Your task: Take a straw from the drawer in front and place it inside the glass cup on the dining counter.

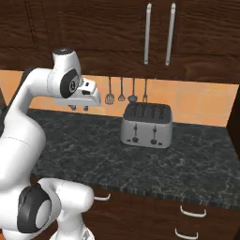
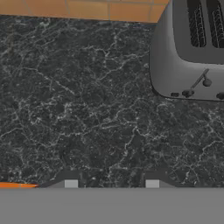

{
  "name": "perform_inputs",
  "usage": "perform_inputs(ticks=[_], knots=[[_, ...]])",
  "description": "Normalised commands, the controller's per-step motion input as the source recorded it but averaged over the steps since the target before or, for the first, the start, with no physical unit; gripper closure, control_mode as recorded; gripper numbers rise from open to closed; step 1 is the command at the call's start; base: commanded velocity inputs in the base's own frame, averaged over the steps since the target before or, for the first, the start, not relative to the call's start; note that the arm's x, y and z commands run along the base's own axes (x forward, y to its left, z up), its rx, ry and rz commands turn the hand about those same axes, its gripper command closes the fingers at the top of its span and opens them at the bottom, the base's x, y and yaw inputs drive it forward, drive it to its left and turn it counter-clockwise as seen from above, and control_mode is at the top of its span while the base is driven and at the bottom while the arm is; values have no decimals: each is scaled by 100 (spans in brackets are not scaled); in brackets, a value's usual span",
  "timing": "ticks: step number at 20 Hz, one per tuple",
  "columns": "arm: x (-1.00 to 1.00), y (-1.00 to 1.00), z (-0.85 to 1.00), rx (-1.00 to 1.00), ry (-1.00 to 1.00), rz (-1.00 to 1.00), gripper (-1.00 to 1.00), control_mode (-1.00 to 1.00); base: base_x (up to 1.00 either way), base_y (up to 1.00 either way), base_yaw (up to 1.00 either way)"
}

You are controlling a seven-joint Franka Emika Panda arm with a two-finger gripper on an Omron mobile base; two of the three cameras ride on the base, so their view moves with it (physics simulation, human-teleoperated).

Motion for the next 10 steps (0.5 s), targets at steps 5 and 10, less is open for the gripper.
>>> perform_inputs(ticks=[5, 10], knots=[[0, 0, 0, 0, 0, 0, -100, 100, -60, 22, -6], [0, 0, 0, 0, 0, 0, -100, 100, -75, 59, -34]])
